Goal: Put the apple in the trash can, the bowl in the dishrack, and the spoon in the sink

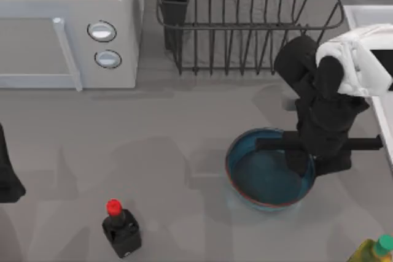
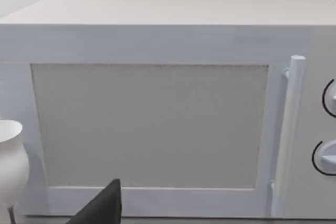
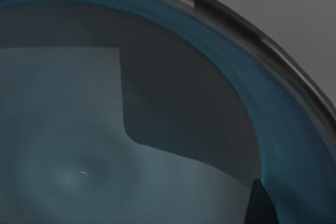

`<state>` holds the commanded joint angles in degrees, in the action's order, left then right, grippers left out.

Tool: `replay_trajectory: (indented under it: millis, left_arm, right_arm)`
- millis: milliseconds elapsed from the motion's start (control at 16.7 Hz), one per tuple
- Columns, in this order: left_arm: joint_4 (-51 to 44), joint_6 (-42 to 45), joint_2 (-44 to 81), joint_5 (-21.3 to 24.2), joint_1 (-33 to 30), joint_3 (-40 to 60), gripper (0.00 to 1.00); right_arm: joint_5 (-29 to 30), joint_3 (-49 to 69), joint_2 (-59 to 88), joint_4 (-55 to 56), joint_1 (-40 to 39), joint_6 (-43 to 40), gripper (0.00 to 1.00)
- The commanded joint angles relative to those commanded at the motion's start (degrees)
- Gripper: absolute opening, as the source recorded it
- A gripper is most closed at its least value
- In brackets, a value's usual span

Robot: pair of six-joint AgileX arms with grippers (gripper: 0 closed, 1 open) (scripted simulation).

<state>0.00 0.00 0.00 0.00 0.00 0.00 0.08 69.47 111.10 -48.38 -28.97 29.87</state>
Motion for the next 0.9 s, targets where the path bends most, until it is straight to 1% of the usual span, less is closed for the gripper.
replay_trajectory:
  millis: [300,420,720,900]
  left_arm:
    - [0.00,0.00,0.00,0.00,0.00,0.00,1.00]
    - [0.00,0.00,0.00,0.00,0.00,0.00,1.00]
    - [0.00,0.00,0.00,0.00,0.00,0.00,1.00]
    - [0.00,0.00,0.00,0.00,0.00,0.00,1.00]
  right_arm:
    - [0.03,0.21,-0.19,-0.24,0.05,-0.02,0.00]
    - [0.02,2.22,-0.86,-2.36,0.05,0.02,0.00]
    - [0.03,10.80,-4.08,-16.29,0.16,-0.04,0.00]
    - [0.00,14.93,-6.20,-21.27,0.22,-0.26,0.00]
